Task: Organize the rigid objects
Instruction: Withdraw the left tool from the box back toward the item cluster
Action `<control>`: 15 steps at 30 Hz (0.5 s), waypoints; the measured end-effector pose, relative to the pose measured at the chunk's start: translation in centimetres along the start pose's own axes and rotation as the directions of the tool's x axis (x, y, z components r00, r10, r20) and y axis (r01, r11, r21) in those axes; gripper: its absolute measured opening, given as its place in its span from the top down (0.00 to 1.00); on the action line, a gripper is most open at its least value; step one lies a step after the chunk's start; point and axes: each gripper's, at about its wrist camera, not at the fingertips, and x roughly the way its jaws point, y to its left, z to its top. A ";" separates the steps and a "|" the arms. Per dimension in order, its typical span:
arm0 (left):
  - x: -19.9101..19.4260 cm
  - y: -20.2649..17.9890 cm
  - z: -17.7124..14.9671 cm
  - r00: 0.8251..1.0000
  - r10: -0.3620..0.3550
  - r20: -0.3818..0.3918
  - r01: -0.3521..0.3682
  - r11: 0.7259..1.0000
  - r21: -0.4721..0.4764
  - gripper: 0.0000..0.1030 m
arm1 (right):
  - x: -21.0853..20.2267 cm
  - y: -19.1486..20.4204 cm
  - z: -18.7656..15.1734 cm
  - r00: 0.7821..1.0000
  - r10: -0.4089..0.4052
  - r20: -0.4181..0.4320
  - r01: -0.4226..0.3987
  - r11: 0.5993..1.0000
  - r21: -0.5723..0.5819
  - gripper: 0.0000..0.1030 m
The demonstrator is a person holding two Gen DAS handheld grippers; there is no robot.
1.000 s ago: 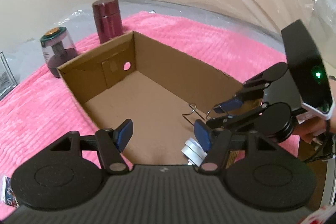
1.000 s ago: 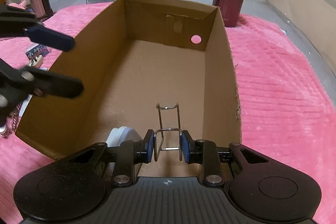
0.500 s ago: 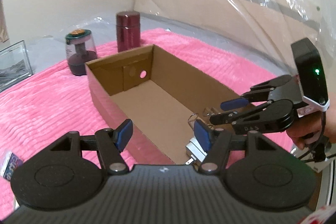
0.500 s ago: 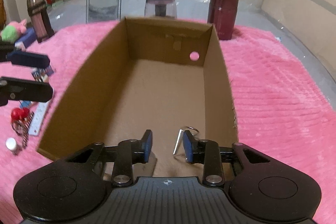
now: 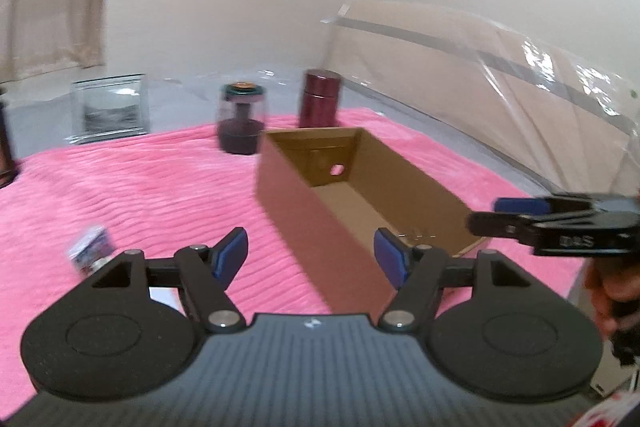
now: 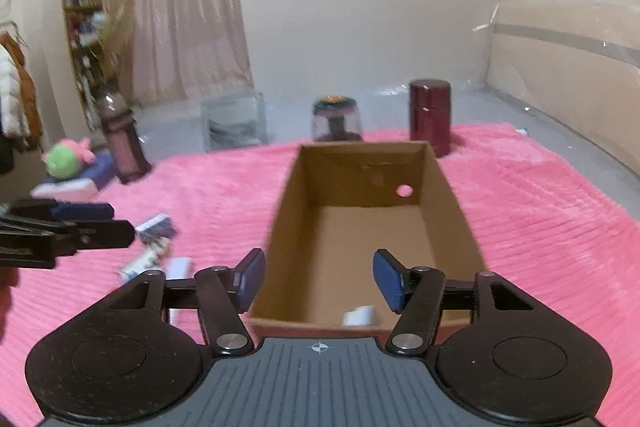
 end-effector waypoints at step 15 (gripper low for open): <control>-11.2 8.5 -6.8 0.954 0.298 0.019 -0.293 0.948 -0.120 0.15 | -1.2 9.8 -5.3 0.996 0.082 0.044 -0.083 0.997 0.012 0.26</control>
